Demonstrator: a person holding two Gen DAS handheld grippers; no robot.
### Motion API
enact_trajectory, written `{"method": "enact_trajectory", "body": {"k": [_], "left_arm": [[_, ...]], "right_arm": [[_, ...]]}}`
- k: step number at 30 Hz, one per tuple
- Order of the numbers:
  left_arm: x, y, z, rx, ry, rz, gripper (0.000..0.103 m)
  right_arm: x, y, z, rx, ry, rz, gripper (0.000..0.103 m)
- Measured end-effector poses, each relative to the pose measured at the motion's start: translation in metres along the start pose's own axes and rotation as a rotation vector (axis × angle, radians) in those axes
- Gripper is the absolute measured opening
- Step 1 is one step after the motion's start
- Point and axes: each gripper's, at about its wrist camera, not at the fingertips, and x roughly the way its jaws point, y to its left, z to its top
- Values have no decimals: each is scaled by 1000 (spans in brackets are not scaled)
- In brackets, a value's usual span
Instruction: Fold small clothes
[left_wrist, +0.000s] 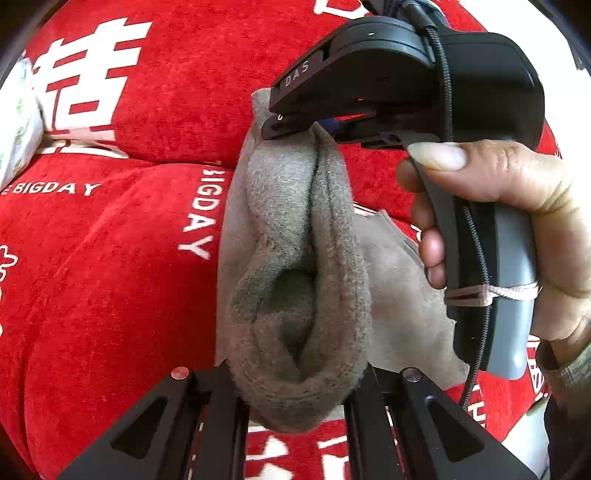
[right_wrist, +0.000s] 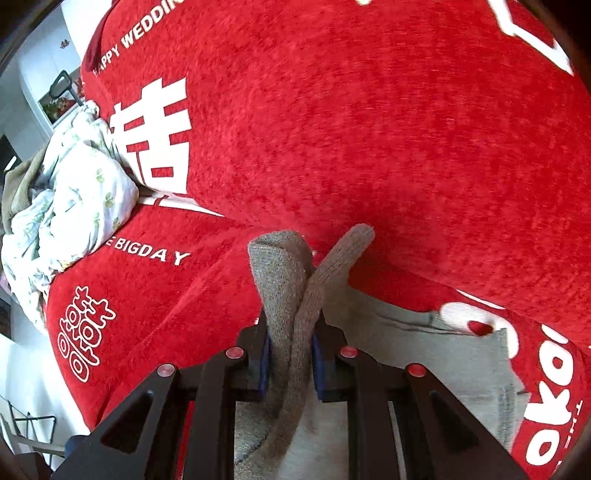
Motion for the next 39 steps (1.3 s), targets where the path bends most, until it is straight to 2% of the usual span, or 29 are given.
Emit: {"method": "enact_trajectory", "body": {"k": [27,39], "left_arm": [[42,-94,0,157,62,33,9],[65,-127,-1,214,93,53,9]], "right_arm": [[-48,-121,-41,128,-65,44,19],[-59,-166,-62,177,-88,89,19]]}}
